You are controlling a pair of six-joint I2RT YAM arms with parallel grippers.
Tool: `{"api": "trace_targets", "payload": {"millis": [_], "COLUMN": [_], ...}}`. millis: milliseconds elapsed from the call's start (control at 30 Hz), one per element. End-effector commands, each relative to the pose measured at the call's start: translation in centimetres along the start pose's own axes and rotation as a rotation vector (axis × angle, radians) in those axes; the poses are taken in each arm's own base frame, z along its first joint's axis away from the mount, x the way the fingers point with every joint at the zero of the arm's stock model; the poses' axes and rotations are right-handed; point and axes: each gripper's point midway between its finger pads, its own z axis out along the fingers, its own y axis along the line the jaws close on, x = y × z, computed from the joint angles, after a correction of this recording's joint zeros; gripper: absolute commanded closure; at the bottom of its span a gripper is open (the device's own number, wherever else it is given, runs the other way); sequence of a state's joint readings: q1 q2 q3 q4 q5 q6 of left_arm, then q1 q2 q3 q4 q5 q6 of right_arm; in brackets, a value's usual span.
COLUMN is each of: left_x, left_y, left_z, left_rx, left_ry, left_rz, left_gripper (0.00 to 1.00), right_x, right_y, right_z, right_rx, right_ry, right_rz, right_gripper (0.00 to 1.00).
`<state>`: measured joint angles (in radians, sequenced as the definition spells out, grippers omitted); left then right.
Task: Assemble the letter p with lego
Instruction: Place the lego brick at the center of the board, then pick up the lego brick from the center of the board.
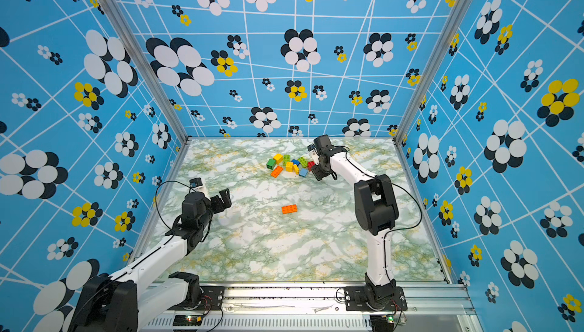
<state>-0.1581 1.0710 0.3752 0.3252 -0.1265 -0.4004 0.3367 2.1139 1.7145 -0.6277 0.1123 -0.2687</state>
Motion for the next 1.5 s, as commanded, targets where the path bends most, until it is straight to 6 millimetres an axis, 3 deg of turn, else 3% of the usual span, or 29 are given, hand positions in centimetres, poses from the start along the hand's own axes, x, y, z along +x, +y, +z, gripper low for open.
{"api": "trace_targets", "payload": {"millis": [0,233,433,700,867,1100,1267,1467], "left_x": [-1.1,-1.0,-1.0,-0.8,-0.8,-0.5,-0.1,1.8], "left_y": [-0.6,-0.5,-0.6,-0.6,-0.6,-0.6,-0.4,-4.4], "left_z": [-0.1,0.1,0.2,0.4,0.4,0.8,1.0,1.0], "left_rx": [0.017,0.011,0.010,0.007,0.009,-0.001,-0.017,0.054], "left_ry": [-0.018,-0.015,-0.011,-0.002,-0.002,0.021,0.054,0.253], "left_rz": [-0.006,-0.001,0.005,0.006,0.007,0.004,-0.017,-0.007], "left_gripper": [0.01,0.01,0.01,0.01,0.01,0.01,0.01,0.01], "right_x": [-0.3,-1.1,-1.7,-1.5,-1.4,-2.5,-2.6,-0.6], "right_y": [-1.2,-1.6,-1.5,-1.0,-0.9,-1.1,-0.9,2.5], "right_z": [1.0,4.5,6.0,7.6,7.7,5.1,1.1,-4.5], "right_rx": [0.012,-0.002,-0.033,-0.064,-0.072,-0.064,-0.070,-0.124], "right_ry": [0.034,0.069,0.083,0.111,0.120,0.010,-0.097,-0.258], "right_rz": [-0.020,-0.035,-0.030,-0.025,-0.018,0.026,0.087,0.156], "right_gripper": [0.37,0.36,0.41,0.52,0.65,0.69,0.72,0.73]}}
